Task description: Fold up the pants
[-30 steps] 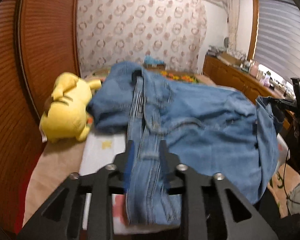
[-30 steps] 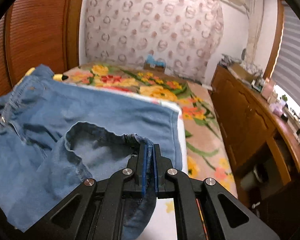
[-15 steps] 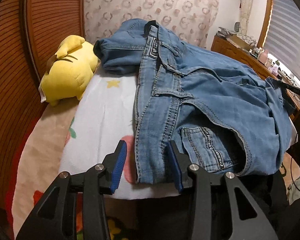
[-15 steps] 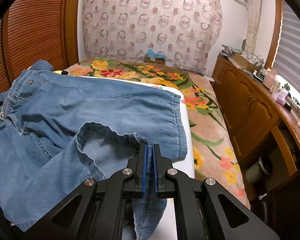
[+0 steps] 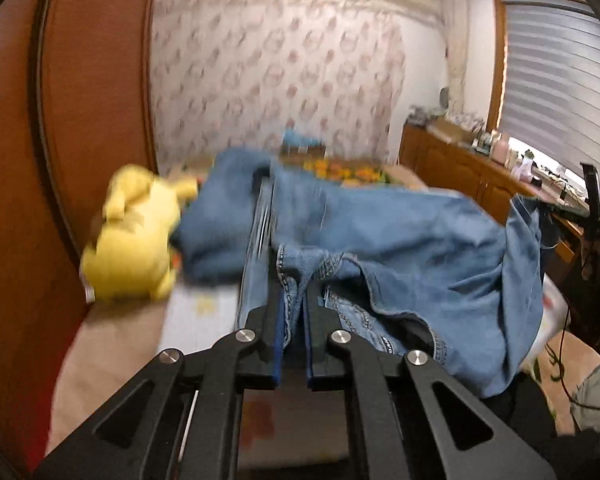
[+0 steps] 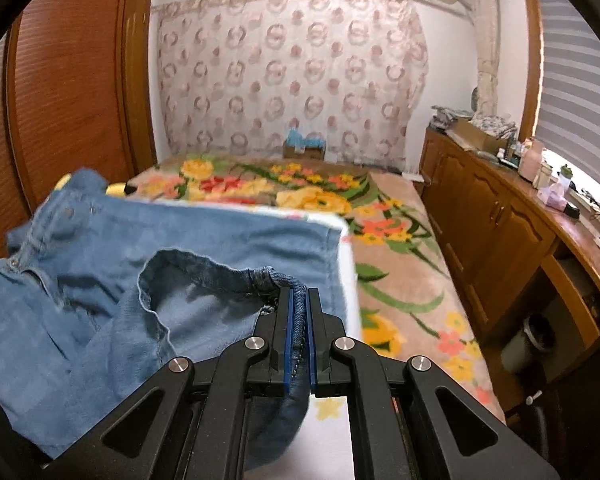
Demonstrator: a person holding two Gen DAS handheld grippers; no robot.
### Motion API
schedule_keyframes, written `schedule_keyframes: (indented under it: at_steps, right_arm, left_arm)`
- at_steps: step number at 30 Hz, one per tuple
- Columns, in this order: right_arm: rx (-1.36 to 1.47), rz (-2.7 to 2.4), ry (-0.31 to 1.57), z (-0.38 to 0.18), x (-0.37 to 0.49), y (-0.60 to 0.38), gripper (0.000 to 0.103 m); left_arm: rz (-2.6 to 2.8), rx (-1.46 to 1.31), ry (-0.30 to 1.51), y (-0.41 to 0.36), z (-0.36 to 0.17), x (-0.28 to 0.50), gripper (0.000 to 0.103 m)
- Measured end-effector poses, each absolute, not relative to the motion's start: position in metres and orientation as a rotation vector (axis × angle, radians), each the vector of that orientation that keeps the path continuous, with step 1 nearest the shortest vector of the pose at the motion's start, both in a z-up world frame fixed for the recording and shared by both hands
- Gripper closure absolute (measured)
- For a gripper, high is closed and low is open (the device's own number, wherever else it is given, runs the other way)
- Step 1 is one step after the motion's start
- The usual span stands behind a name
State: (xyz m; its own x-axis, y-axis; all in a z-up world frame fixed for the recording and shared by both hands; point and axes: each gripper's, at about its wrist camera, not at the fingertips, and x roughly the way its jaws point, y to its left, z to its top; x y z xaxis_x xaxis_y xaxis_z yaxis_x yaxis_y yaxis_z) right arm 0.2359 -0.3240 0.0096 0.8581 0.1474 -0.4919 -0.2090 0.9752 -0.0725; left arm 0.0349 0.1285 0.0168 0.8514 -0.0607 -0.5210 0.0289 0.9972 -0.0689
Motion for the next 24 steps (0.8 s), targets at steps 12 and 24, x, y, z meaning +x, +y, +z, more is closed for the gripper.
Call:
schedule_keyframes:
  at_steps: [12, 24]
  right_arm:
    - [-0.131, 0.145, 0.549, 0.002, 0.294, -0.349, 0.098]
    - [-0.117, 0.190, 0.622, -0.006, 0.316, -0.324, 0.076]
  left_arm:
    - [-0.026, -0.007, 0.506, 0.137, 0.059, 0.161, 0.095]
    - [-0.035, -0.011, 0.579, 0.133, 0.025, 0.189, 0.095]
